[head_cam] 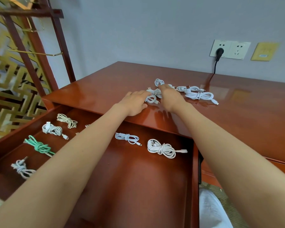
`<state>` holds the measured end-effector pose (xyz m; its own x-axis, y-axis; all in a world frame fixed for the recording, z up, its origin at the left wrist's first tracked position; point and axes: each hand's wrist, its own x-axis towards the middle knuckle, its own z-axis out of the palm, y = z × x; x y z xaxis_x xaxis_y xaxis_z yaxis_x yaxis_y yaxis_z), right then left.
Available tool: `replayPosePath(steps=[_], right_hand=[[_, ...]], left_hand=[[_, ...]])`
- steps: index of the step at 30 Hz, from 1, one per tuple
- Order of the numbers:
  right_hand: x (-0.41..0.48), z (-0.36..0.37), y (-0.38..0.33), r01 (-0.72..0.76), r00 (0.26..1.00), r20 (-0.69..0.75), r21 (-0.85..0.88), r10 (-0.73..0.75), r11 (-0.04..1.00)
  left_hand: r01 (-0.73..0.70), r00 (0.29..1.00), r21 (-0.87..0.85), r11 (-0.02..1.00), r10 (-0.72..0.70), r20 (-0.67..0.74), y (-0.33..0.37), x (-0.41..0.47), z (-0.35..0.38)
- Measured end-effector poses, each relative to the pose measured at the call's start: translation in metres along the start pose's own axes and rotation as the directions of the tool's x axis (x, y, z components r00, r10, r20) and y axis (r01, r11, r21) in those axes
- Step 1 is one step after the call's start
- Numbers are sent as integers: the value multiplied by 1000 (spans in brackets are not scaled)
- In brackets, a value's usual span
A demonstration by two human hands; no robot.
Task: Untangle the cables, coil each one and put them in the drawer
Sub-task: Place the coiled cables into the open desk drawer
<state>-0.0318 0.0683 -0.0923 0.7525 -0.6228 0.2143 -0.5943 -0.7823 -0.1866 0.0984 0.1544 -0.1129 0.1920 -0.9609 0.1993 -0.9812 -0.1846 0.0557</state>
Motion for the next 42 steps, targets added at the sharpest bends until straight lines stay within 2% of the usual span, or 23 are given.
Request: replayPosePath(steps=[3, 6, 11, 15, 20, 22, 24, 26, 29, 33, 37, 40, 42], right_hand=[[11, 7, 0, 20, 994, 106, 2, -20, 1000], [16, 11, 2, -12, 987, 160, -81, 24, 997], [24, 9, -4, -60, 989, 122, -176, 82, 983], [32, 12, -12, -99, 994, 37, -176, 107, 979], [35, 17, -16, -32, 999, 12, -320, 38, 947], [36, 19, -13, -36, 998, -54, -343, 19, 939], [38, 18, -12, -57, 995, -100, -325, 25, 944], [40, 17, -14, -84, 995, -71, -309, 65, 947], [40, 15, -12, -134, 991, -17, -268, 134, 954], [32, 12, -5, -107, 994, 11, -197, 111, 975], [18, 7, -2, -119, 992, 47, -33, 121, 992], [2, 5, -2, -111, 993, 45, 81, 108, 990], [-11, -1, -5, -101, 994, 61, 99, 95, 990]], left_hand=[[-12, 999, 45, 999, 14, -41, 0, 0, -3], [-36, 998, 59, 998, 38, -40, -1, 1, -1], [-33, 999, -18, 999, 33, -5, -7, 0, 5], [-15, 1000, 8, 1000, 15, 13, -8, -5, 1], [34, 999, 33, 999, -34, 3, -12, -9, 0], [81, 997, -46, 996, -81, -5, -14, -11, 2], [163, 986, -227, 960, -164, 14, -16, -14, 2], [189, 981, -326, 926, -189, 31, -16, -17, 0], [165, 985, -331, 929, -170, 14, -17, -20, -1], [146, 987, -393, 908, -158, 2, -18, -25, 3], [135, 989, -405, 904, -148, 0, -17, -31, 3], [141, 988, -512, 847, -156, 14, -16, -38, 0], [159, 986, -555, 817, -162, 45, -15, -42, -4]])
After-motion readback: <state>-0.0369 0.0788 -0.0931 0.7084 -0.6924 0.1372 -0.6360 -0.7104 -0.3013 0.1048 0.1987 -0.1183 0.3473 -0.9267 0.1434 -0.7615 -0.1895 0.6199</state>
